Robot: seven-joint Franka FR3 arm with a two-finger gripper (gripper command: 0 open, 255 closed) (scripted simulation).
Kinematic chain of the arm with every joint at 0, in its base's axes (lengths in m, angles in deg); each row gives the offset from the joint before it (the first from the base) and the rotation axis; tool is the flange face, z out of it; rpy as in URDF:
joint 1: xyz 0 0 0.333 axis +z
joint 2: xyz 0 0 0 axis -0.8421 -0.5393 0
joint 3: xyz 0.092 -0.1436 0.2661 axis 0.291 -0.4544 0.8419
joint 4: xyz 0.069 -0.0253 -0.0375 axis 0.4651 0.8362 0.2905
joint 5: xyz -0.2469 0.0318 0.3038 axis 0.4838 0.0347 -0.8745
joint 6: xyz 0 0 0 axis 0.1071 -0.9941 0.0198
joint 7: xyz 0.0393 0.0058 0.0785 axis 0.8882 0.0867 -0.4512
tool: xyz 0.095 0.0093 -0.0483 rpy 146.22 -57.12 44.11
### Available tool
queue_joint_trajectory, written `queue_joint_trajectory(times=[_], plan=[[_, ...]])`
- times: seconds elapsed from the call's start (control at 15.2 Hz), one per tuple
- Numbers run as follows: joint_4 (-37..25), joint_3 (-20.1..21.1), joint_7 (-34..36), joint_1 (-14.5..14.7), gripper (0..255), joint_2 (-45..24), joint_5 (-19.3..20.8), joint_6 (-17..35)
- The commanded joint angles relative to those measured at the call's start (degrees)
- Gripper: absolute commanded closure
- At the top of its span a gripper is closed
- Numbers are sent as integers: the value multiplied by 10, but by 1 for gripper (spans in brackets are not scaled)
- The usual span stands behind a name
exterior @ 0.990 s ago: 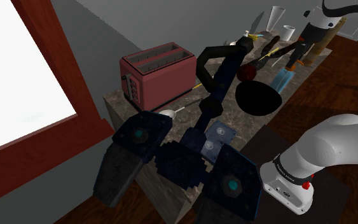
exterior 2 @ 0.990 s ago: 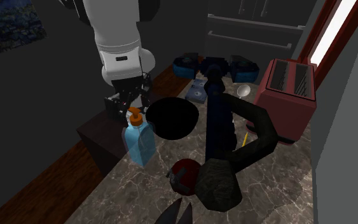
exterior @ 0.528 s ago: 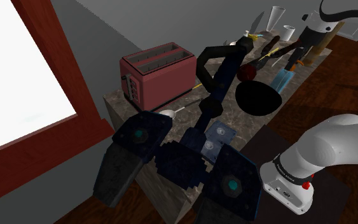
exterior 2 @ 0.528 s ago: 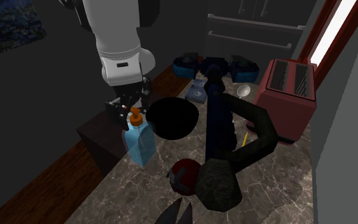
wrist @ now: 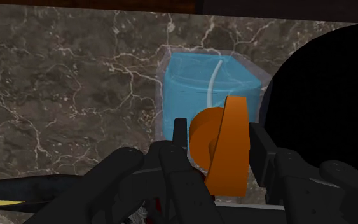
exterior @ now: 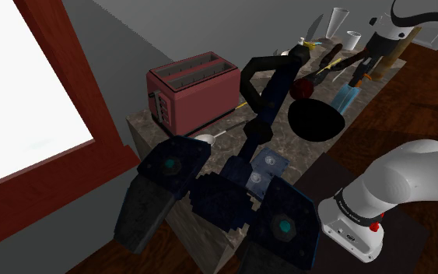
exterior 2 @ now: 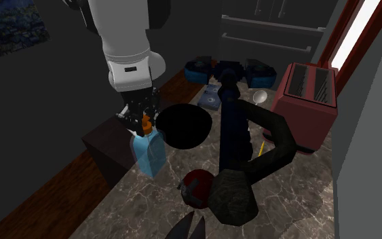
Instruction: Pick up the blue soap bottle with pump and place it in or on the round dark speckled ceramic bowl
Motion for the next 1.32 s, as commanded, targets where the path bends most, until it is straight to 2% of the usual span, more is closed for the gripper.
queue_joint_trajectory(times=[0.0, 0.2, 1.25], plan=[[0, 0, 0, 0, 255, 0, 0, 0], [0, 0, 0, 0, 255, 0, 0, 0], [-130, 22, -7, 10, 255, -14, -21, -117]])
